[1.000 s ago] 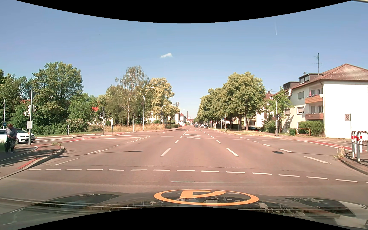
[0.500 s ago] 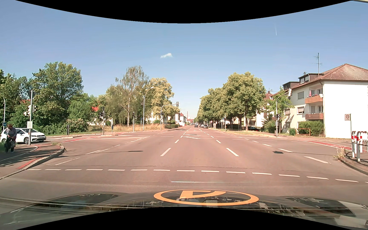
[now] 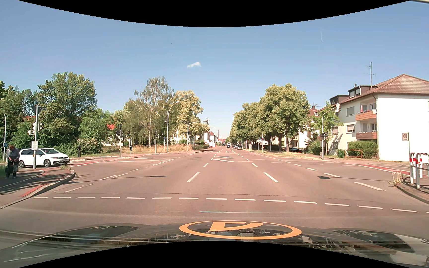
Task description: Follow the waypoints while adhering to traffic rules and regulations
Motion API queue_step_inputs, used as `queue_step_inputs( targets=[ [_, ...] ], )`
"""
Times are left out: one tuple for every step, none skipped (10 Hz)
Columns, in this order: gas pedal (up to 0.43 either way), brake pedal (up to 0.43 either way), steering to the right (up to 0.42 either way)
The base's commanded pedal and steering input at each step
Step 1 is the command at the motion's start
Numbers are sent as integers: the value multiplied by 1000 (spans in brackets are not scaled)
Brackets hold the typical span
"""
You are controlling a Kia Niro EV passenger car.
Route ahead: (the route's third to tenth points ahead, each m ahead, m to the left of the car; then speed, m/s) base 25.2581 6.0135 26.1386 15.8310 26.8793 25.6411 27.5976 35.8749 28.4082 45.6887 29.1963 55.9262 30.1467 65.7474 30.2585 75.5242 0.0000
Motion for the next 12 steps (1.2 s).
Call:
queue_step_inputs(
  targets=[
    [0,305,3],
    [0,305,4],
    [0,311,3],
    [0,305,3],
    [0,311,4],
    [0,305,3],
    [0,311,4],
    [0,311,4],
    [0,305,3],
    [0,311,4],
    [0,305,4],
    [0,305,3]
  ],
)
